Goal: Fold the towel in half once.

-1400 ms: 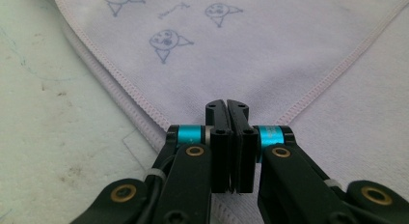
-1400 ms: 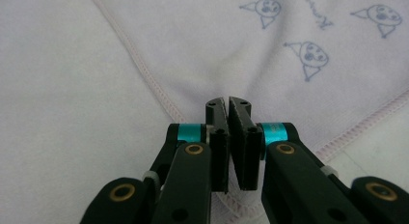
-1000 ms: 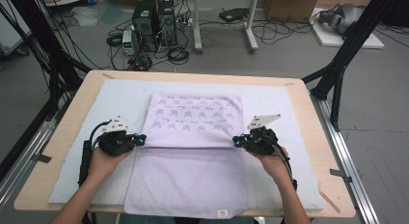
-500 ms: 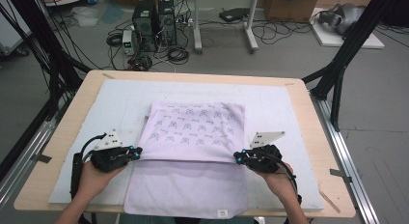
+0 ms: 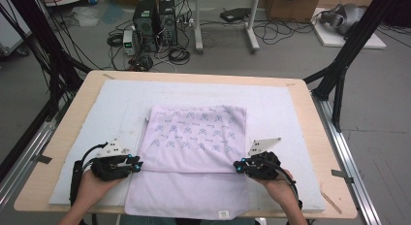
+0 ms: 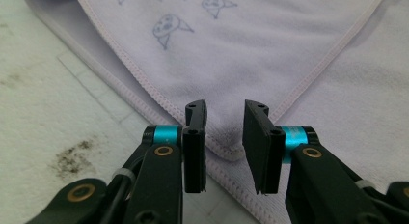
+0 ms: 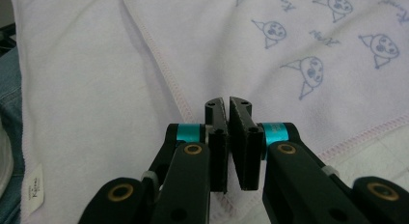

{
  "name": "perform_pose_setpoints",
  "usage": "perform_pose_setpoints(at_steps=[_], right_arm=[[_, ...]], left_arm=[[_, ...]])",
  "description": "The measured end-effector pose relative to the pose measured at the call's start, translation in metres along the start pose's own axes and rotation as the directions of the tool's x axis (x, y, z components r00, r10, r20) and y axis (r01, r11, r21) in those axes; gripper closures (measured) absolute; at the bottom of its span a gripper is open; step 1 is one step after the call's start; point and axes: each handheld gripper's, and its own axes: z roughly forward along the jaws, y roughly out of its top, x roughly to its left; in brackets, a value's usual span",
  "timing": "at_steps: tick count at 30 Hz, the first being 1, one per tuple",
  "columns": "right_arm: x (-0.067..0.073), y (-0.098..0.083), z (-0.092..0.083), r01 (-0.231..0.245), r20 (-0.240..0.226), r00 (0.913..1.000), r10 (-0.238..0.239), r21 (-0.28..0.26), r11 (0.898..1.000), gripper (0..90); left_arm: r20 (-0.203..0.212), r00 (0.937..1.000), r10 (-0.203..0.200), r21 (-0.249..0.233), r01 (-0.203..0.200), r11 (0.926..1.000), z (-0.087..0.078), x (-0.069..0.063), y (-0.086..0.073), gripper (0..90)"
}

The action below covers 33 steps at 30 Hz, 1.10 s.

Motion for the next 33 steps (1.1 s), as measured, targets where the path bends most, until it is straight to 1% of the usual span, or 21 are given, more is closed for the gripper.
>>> perform_pose_setpoints(at_steps=[1, 3, 4, 6, 7, 8, 9, 10, 12, 14, 15, 16, 18, 19, 20, 21, 23, 25, 28, 30, 33], right_arm=[[-0.002, 0.000, 0.002, 0.000, 0.001, 1.0000, 0.000, 0.001, 1.000, 85.7], [-0.005, 0.000, 0.005, -0.009, -0.003, 1.0000, 0.009, 0.010, 1.000, 85.2], [-0.006, -0.001, 0.008, -0.010, -0.009, 0.9999, 0.010, 0.015, 1.000, 84.8], [-0.007, -0.002, 0.013, -0.009, -0.015, 0.9998, 0.009, 0.026, 1.000, 82.7], [-0.006, -0.003, 0.015, -0.017, -0.021, 0.9996, 0.017, 0.033, 0.999, 81.9], [-0.006, -0.003, 0.016, -0.009, -0.023, 0.9997, 0.010, 0.029, 1.000, 79.4], [-0.006, -0.003, 0.017, -0.006, -0.027, 0.9996, 0.007, 0.027, 1.000, 74.2], [-0.006, -0.003, 0.017, -0.006, -0.030, 0.9995, 0.007, 0.020, 1.000, 71.2], [-0.007, -0.004, 0.015, -0.018, -0.038, 0.9991, 0.018, 0.003, 1.000, 64.6], [-0.007, -0.004, 0.017, -0.017, -0.037, 0.9992, 0.017, 0.013, 1.000, 62.0], [-0.006, -0.004, 0.019, -0.009, -0.032, 0.9995, 0.009, 0.023, 1.000, 61.8], [-0.005, -0.004, 0.022, 0.004, -0.024, 0.9997, -0.003, 0.031, 1.000, 62.8], [-0.002, -0.004, 0.023, 0.028, -0.011, 0.9995, -0.028, 0.027, 0.999, 70.8], [-0.002, -0.003, 0.023, 0.026, -0.022, 0.9994, -0.025, 0.027, 0.999, 80.4], [-0.003, -0.003, 0.023, 0.022, -0.039, 0.9990, -0.021, 0.034, 0.999, 82.2], [-0.004, -0.002, 0.023, 0.019, -0.038, 0.9991, -0.017, 0.035, 0.999, 83.5], [-0.005, 0.001, 0.021, 0.023, -0.036, 0.9991, -0.022, 0.036, 0.999, 84.2], [-0.005, 0.006, 0.016, 0.026, -0.032, 0.9992, -0.026, 0.011, 1.000, 84.6], [-0.005, 0.015, 0.005, 0.031, -0.030, 0.9990, -0.032, -0.029, 0.999, 84.9], [-0.005, 0.021, -0.002, 0.040, -0.023, 0.9989, -0.041, -0.055, 0.998, 84.9], [0.001, 0.029, -0.014, 0.061, -0.021, 0.9978, -0.063, -0.084, 0.995, 84.9]], left_arm=[[0.002, 1.0000, 0.006, 0.006, -0.006, 1.0000, 0.001, 0.000, 0.000, 70.2], [0.007, 0.9999, 0.010, 0.000, -0.010, 1.0000, 0.003, -0.001, 0.001, 69.9], [0.009, 0.9997, 0.021, 0.001, -0.022, 0.9998, 0.004, -0.001, 0.002, 69.9], [0.021, 0.9996, 0.020, -0.006, -0.019, 0.9998, 0.007, -0.002, 0.004, 69.9], [0.027, 0.9995, 0.017, -0.010, -0.017, 0.9998, 0.008, -0.002, 0.004, 69.2], [0.031, 0.9993, 0.021, -0.011, -0.021, 0.9997, 0.010, -0.002, 0.005, 69.0], [0.035, 0.9990, 0.027, -0.007, -0.026, 0.9996, 0.011, -0.002, 0.006, 68.8], [0.032, 0.9992, 0.026, -0.007, -0.025, 0.9997, 0.012, -0.002, 0.006, 68.5], [0.024, 0.9988, 0.042, 0.006, -0.043, 0.9991, 0.016, -0.002, 0.005, 69.3], [0.010, 0.9984, 0.056, 0.004, -0.056, 0.9984, 0.016, -0.002, 0.005, 73.4], [0.006, 0.9985, 0.054, 0.002, -0.054, 0.9986, 0.017, -0.002, 0.005, 76.1], [-0.009, 0.9982, 0.059, 0.002, -0.059, 0.9983, 0.017, -0.004, 0.006, 79.0], [-0.014, 0.9979, 0.063, 0.000, -0.063, 0.9980, 0.018, -0.005, 0.006, 85.7], [-0.017, 0.9978, 0.064, 0.003, -0.064, 0.9980, 0.017, -0.006, 0.007, 87.0], [-0.016, 0.9981, 0.059, -0.001, -0.059, 0.9982, 0.017, -0.006, 0.007, 87.4], [-0.017, 0.9986, 0.050, -0.008, -0.050, 0.9987, 0.015, -0.005, 0.007, 87.7], [-0.010, 0.9994, 0.033, -0.029, -0.034, 0.9990, 0.010, -0.003, 0.009, 87.8], [-0.013, 0.9996, 0.025, -0.054, -0.026, 0.9982, 0.002, -0.002, 0.013, 87.8], [-0.014, 0.9998, 0.010, -0.076, -0.011, 0.9971, -0.009, 0.003, 0.020, 87.8], [-0.013, 0.9998, 0.017, -0.087, -0.018, 0.9960, -0.016, 0.003, 0.025, 87.8], [-0.017, 0.9992, 0.037, -0.097, -0.039, 0.9945, -0.026, -0.001, 0.031, 87.8]])
